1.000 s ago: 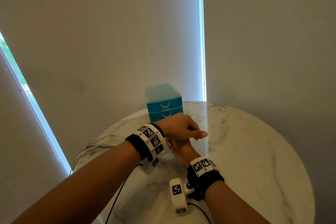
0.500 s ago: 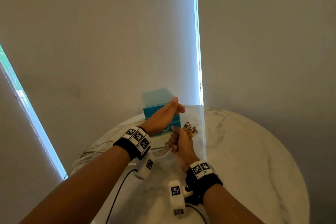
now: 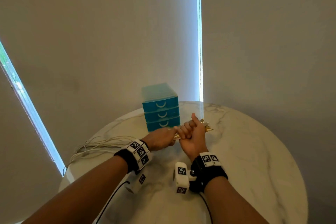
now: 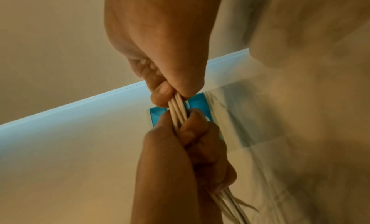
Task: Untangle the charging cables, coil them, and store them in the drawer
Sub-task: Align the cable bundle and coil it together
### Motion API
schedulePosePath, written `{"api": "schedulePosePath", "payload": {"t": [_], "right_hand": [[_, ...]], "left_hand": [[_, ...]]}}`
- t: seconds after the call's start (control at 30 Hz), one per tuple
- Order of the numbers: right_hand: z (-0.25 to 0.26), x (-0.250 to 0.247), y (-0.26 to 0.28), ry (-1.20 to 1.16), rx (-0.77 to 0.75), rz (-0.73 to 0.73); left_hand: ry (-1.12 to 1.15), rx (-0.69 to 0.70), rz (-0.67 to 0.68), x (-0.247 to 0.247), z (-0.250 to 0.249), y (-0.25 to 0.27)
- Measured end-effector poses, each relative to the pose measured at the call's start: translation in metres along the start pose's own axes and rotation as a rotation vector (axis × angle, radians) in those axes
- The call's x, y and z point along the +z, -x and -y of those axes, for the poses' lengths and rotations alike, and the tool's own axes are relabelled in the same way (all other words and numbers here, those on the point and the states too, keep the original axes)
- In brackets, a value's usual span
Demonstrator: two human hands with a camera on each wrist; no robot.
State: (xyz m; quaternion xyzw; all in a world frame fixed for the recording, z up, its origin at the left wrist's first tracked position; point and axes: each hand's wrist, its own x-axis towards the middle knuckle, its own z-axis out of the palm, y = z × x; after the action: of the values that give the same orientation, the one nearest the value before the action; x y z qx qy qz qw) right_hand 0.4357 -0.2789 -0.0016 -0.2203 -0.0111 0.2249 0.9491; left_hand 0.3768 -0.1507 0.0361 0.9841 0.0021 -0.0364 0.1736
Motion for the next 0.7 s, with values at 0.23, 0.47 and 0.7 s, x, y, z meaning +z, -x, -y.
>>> {"api": "schedulePosePath", "payload": {"t": [0.23,0.47,0.7], "right_hand": [[0.000,0.008,0.004,0.025,-0.062,-0.021],[0.029,0.001,0.006,0.162,-0.066,0.014],[0.035,0.028,0.011,0.699,-0.484,0.121]], "left_hand": [[-0.547,-0.014,-0.201,-0.014,-0.010,0.002],[-0.730,-0.045,-0.312,-0.083,0.005,0.015],[-0.520,-0.133,-0.050,-0.084,-0.001,0.031]]}}
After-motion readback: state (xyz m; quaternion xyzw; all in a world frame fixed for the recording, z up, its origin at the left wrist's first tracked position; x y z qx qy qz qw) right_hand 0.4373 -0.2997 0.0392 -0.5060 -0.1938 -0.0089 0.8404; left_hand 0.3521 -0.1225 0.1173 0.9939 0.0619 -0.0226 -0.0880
